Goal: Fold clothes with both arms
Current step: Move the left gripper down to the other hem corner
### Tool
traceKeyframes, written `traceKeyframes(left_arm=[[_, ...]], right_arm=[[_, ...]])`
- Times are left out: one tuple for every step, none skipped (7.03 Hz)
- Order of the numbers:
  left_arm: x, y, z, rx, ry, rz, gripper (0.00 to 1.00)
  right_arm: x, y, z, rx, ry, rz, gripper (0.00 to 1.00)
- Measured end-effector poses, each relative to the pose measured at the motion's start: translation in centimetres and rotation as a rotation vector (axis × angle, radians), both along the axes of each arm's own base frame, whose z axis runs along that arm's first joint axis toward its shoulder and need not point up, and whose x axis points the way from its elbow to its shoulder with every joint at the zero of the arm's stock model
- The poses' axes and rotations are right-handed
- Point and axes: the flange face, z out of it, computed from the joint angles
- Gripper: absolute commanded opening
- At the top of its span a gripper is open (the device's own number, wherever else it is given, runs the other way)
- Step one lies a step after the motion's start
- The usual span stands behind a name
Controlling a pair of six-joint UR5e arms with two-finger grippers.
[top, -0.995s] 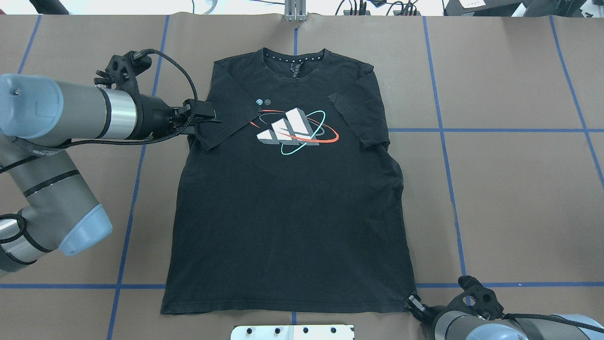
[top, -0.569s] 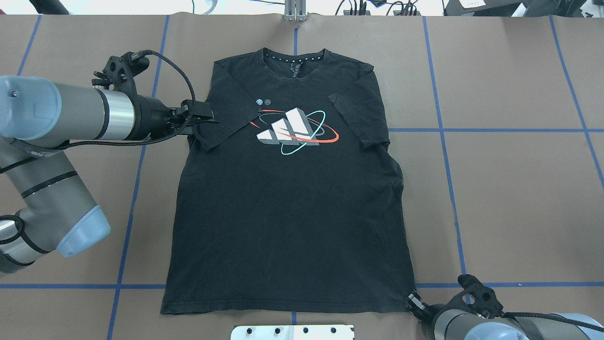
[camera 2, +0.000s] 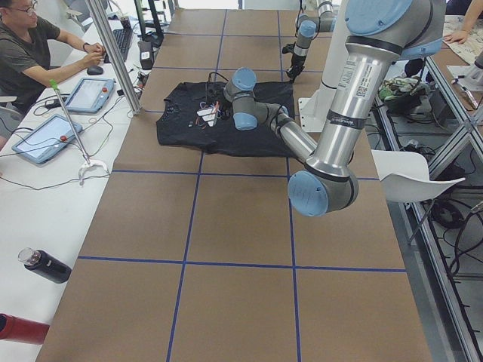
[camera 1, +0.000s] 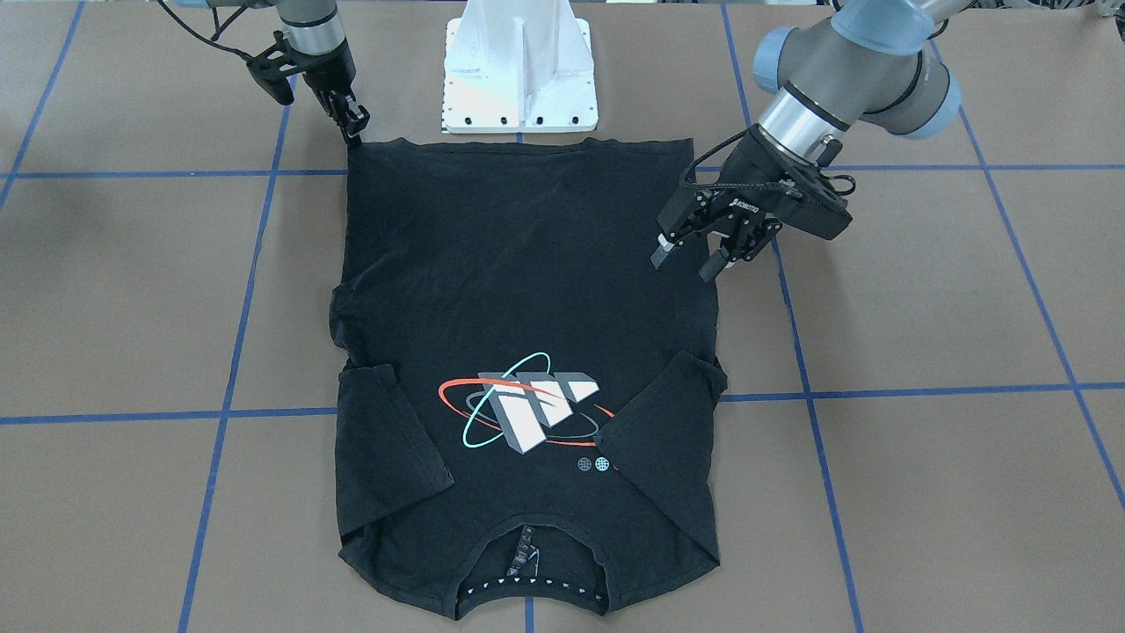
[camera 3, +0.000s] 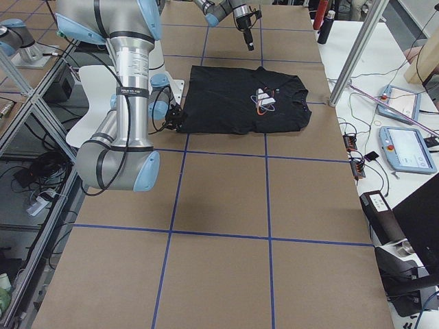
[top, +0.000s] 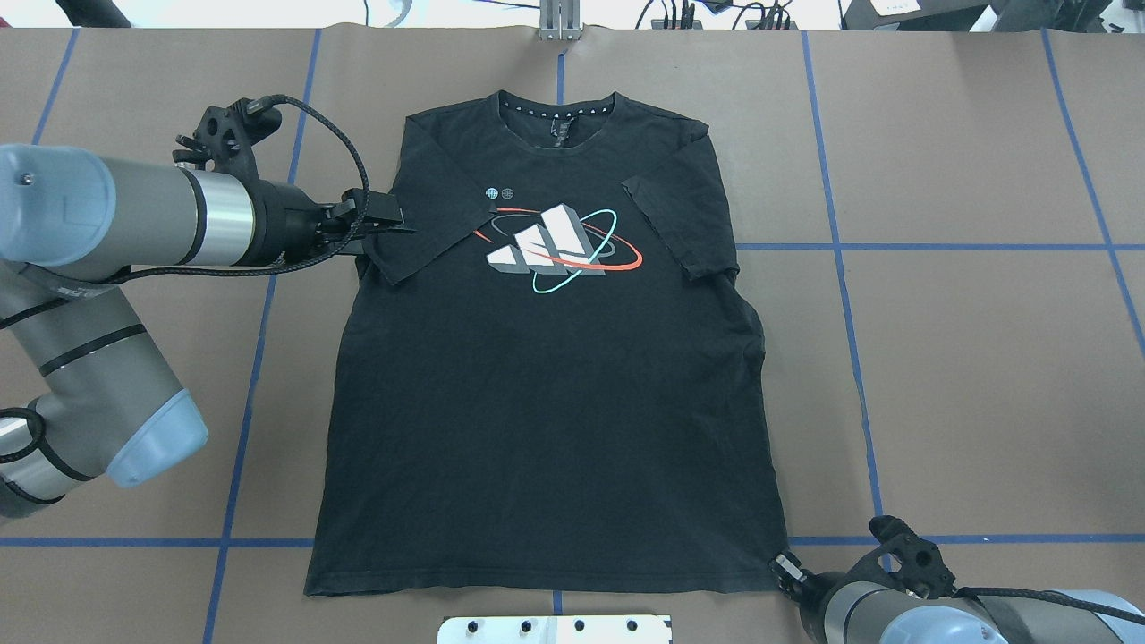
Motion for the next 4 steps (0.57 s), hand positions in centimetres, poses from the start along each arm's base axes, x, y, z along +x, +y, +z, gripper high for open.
traceKeyframes(left_arm=[[0.0, 0.0, 0.0, 0.0, 0.0, 0.0, 0.83], [0.2, 0.2, 0.0, -0.009, 0.0, 0.003, 0.83], [0.7, 0.9, 0.6, -0.044, -0.009, 0.013, 0.83], [1.5, 2.6, 2.1, -0.113, -0.027, 0.033, 0.82]], right_arm=[[0.2, -0.2, -0.2, 0.0, -0.005, 0.003, 0.0], [0.5, -0.4, -0.6, -0.002, -0.013, 0.008, 0.0], [0.7, -0.5, -1.0, -0.003, -0.019, 0.01, 0.0], [0.9, -0.5, -1.2, -0.004, -0.023, 0.009, 0.0]])
